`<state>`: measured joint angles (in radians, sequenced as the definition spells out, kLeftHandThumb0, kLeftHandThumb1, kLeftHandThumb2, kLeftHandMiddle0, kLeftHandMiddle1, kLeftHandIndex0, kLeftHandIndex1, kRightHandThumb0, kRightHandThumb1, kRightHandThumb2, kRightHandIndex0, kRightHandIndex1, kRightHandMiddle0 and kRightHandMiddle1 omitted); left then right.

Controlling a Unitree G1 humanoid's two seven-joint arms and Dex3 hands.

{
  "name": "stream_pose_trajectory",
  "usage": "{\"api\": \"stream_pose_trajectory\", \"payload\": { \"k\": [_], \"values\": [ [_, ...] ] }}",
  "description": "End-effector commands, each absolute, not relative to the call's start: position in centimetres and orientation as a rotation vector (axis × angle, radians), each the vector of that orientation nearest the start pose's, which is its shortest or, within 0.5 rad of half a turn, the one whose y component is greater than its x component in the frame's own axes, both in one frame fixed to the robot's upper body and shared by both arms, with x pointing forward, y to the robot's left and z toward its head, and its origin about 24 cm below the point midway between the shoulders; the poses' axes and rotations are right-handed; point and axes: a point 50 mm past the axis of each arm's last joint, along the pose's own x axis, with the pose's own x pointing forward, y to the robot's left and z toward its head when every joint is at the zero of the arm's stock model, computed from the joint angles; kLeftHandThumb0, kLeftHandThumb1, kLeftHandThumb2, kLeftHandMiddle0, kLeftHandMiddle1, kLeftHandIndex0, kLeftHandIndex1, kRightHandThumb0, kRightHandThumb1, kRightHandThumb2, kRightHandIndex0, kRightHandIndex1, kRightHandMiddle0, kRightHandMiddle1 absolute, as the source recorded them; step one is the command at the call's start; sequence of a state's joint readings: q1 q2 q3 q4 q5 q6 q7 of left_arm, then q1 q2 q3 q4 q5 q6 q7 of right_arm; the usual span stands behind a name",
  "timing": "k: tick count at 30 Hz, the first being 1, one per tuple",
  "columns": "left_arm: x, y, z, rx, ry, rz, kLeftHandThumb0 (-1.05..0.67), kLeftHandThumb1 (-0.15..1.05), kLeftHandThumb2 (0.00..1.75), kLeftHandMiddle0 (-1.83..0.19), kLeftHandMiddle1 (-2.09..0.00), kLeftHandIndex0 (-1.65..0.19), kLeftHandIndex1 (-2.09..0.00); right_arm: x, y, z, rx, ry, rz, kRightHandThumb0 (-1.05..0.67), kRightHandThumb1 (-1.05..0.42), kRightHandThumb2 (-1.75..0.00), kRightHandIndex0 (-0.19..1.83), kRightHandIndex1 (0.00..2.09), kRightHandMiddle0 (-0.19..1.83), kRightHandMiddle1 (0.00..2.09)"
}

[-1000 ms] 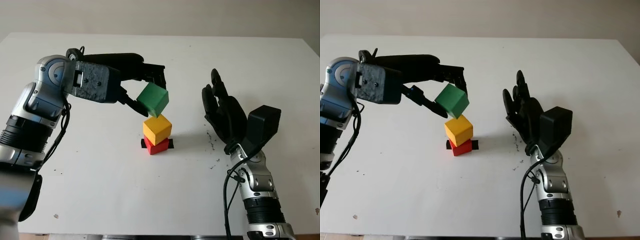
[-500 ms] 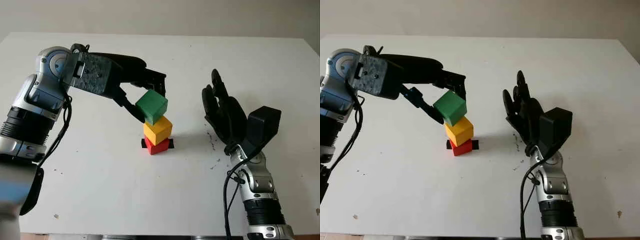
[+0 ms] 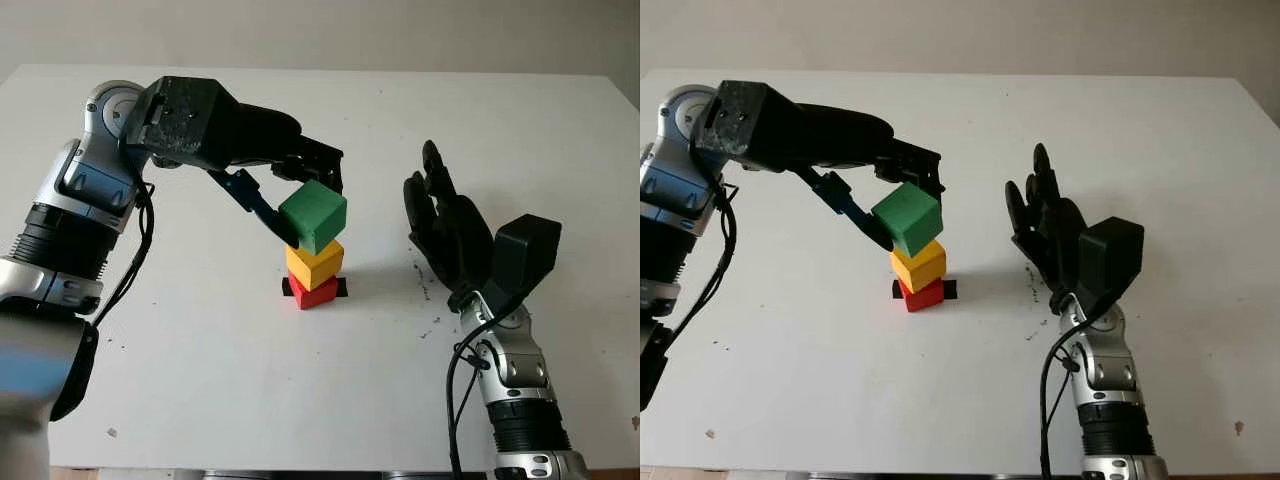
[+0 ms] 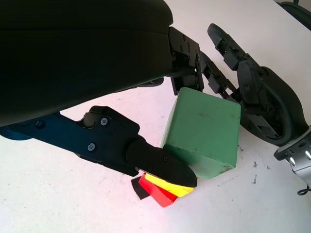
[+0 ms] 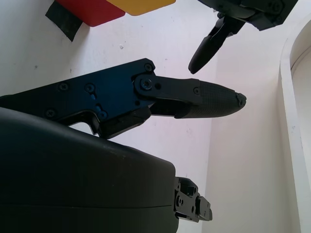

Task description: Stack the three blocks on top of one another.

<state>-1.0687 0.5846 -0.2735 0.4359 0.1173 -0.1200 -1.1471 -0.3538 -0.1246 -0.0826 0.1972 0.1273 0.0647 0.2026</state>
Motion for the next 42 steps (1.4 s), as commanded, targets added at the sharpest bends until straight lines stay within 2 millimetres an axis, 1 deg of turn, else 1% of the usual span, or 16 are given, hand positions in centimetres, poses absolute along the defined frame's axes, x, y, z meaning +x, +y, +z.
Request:
{"api": "stream_pose_trajectory", "payload": {
  "k": [1, 6, 14, 23, 24, 31, 39, 42],
  "values": [
    [35.6, 13.0, 26.2, 1.129, -0.188, -1.115, -0.41, 1.05, 0.11, -0.18, -0.02, -0.26, -1.61, 31.8, -16.2, 9.1, 0.006, -0.099, 0.192, -0.75, -1.05, -0.5, -0.19, 0.0, -0.19, 0.0],
    [35.7, 12.8, 26.1, 1.147, -0.198, -1.116, -0.39, 1.05, 0.12, -0.2, -0.04, -0.28, -1.58, 31.8, -16.1, 9.1, -0.002, -0.095, 0.193, -0.78, -1.05, -0.5, -0.19, 0.0, -0.19, 0.0],
    [35.6, 12.6, 25.8, 1.167, -0.197, -1.112, -0.36, 1.05, 0.11, -0.15, -0.03, -0.26, -1.57, 31.7, -16.1, 9.2, 0.008, -0.1, 0.199, -0.76, -1.05, -0.5, -0.19, 0.0, -0.19, 0.0],
    [35.9, 12.2, 25.2, 1.203, -0.217, -1.116, -0.4, 1.05, 0.13, -0.22, -0.07, -0.23, -1.67, 31.7, -16.1, 9.3, 0.01, -0.096, 0.197, -0.76, -1.05, -0.49, -0.19, 0.0, -0.19, 0.0],
    [35.9, 12.1, 25.2, 1.212, -0.217, -1.114, -0.41, 1.05, 0.14, -0.22, -0.07, -0.24, -1.63, 31.7, -16.1, 9.3, 0.009, -0.097, 0.196, -0.76, -1.05, -0.49, -0.19, 0.0, -0.19, 0.0],
    [35.9, 12.0, 24.8, 1.242, -0.194, -1.105, -0.43, 1.05, 0.15, -0.22, -0.06, -0.28, -1.53, 31.7, -16.2, 9.2, 0.005, -0.1, 0.203, -0.75, -1.05, -0.5, -0.19, 0.0, -0.19, 0.0],
    [36.0, 12.0, 24.4, 1.247, -0.211, -1.112, -0.43, 1.05, 0.13, -0.24, -0.06, -0.28, -1.52, 31.6, -16.2, 9.3, 0.008, -0.099, 0.207, -0.75, -1.05, -0.5, -0.19, 0.0, -0.19, 0.0],
    [36.0, 11.9, 24.3, 1.23, -0.205, -1.116, -0.4, 1.05, 0.12, -0.24, -0.07, -0.28, -1.52, 31.6, -16.3, 9.3, 0.011, -0.1, 0.208, -0.74, -1.05, -0.51, -0.19, 0.0, -0.19, 0.0]
  ]
}}
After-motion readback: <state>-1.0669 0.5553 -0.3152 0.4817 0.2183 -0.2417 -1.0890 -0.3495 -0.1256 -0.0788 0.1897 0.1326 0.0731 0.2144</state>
